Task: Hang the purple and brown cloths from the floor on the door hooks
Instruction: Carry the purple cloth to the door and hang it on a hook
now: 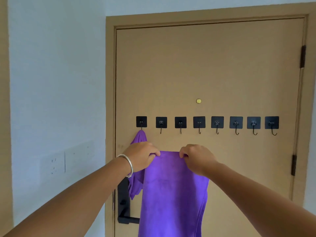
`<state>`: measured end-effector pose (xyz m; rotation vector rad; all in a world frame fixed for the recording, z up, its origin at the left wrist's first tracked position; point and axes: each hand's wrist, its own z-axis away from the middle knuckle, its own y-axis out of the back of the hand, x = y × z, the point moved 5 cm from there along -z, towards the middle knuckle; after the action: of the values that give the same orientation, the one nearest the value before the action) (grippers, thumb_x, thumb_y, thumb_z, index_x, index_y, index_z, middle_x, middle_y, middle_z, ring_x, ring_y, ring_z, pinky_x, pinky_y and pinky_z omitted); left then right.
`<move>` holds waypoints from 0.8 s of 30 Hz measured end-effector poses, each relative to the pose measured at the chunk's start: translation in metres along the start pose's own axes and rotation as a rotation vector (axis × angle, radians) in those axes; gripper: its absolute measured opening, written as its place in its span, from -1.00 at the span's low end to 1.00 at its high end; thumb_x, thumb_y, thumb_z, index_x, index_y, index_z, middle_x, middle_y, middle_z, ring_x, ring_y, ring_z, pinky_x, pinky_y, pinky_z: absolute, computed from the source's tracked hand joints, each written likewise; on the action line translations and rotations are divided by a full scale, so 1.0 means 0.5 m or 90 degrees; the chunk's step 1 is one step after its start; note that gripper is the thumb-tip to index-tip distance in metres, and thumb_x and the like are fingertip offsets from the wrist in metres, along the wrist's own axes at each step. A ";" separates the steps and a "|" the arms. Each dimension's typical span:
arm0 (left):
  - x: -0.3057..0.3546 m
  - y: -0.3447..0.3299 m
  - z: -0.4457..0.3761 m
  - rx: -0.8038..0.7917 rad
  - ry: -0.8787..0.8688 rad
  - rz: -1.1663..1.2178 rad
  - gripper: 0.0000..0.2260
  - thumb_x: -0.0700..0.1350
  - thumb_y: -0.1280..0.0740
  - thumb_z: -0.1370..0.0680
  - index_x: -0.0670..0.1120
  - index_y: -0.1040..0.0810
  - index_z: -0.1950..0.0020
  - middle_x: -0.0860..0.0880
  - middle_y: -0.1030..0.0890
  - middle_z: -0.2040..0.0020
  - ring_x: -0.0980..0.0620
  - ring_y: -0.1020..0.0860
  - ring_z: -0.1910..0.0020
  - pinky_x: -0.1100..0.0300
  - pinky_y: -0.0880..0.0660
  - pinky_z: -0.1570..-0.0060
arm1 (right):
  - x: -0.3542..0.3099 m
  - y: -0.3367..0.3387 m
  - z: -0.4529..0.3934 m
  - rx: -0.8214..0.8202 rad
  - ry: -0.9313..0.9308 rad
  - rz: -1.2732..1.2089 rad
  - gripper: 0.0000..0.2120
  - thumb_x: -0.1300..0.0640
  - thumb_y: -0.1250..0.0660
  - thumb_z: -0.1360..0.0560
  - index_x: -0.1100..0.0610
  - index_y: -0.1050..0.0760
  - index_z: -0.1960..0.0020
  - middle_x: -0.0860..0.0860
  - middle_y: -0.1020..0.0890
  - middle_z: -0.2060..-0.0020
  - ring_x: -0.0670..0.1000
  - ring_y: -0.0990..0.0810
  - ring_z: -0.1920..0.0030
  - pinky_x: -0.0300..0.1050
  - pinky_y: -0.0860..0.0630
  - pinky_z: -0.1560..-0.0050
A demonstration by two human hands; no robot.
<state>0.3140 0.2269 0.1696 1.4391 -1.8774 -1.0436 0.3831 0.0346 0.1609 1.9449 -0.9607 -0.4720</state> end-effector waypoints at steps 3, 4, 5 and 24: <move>-0.080 -0.035 -0.064 0.011 0.009 0.007 -0.75 -0.08 -0.17 -0.61 0.13 -0.58 -0.18 0.21 -0.41 0.09 0.17 -0.43 0.12 0.28 -0.41 0.10 | 0.011 -0.035 -0.087 -0.003 0.018 0.008 -0.75 0.21 -0.11 -0.52 -0.03 -0.50 -0.04 -0.01 -0.55 0.01 0.10 -0.51 0.06 -0.12 -0.43 0.14; -0.105 -0.046 -0.083 0.013 0.013 0.010 -0.74 -0.08 -0.17 -0.61 0.14 -0.58 -0.18 0.21 -0.41 0.09 0.15 -0.44 0.11 0.24 -0.44 0.08 | 0.015 -0.047 -0.114 0.000 0.024 0.006 -0.75 0.20 -0.10 -0.53 -0.03 -0.50 -0.04 0.00 -0.55 0.02 0.11 -0.50 0.08 -0.11 -0.44 0.14; -0.127 -0.056 -0.101 0.016 0.014 0.011 -0.74 -0.07 -0.16 -0.61 0.15 -0.57 -0.19 0.20 -0.42 0.08 0.13 -0.46 0.09 0.21 -0.46 0.06 | 0.019 -0.059 -0.139 0.004 0.029 0.004 -0.75 0.20 -0.09 -0.55 -0.03 -0.49 -0.05 0.00 -0.53 0.02 0.11 -0.50 0.10 -0.10 -0.44 0.15; -0.328 -0.203 -0.390 0.044 0.107 -0.077 -0.66 -0.09 -0.08 -0.62 0.19 -0.52 -0.26 0.04 -0.50 -0.08 -0.08 -0.55 0.00 0.04 -0.50 0.07 | 0.120 -0.204 -0.464 0.020 -0.011 0.142 -0.53 0.34 -0.15 -0.49 -0.06 -0.41 -0.30 0.04 -0.44 -0.05 0.17 -0.56 0.14 -0.08 -0.37 0.27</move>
<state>0.5692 0.3232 0.1967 1.6441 -1.7410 -0.8893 0.6149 0.1466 0.2006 1.8361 -1.1868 -0.3481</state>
